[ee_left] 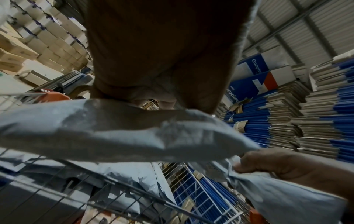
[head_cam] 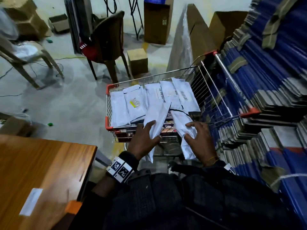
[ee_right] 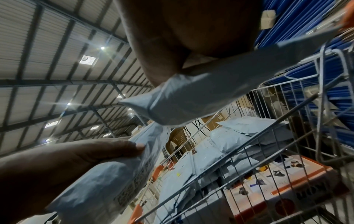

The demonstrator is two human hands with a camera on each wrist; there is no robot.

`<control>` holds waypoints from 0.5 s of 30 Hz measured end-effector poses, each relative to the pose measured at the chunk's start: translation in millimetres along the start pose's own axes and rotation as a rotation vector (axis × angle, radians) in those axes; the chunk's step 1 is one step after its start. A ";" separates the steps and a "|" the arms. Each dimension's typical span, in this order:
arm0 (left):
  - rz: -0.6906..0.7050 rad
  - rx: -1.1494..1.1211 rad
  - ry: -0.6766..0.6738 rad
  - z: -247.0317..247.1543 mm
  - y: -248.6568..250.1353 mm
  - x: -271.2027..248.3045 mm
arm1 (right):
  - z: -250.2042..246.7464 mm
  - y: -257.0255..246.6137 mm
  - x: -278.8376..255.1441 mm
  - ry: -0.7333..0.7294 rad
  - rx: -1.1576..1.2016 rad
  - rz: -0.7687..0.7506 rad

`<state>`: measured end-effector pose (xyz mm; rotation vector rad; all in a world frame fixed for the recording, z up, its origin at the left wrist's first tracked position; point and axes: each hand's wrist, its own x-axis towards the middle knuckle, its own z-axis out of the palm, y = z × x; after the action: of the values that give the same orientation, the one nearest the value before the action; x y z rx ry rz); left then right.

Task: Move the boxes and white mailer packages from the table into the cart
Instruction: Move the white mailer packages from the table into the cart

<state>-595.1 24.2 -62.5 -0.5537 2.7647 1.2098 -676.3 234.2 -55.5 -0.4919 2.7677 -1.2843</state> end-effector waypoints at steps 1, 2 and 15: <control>-0.010 0.002 0.003 2.3 2.9 16.1 | -0.4 4.8 15.9 -0.004 0.002 -0.009; -0.021 0.001 0.004 3.7 7.7 32.8 | -0.9 9.7 34.2 -0.014 0.005 -0.016; -0.357 0.034 -0.041 50.4 59.2 239.3 | 18.3 91.0 242.1 -0.119 -0.008 0.175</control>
<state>-843.0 26.8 -105.7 -0.9563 2.5022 1.0747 -926.6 201.6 -114.9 -0.3067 2.6509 -1.1669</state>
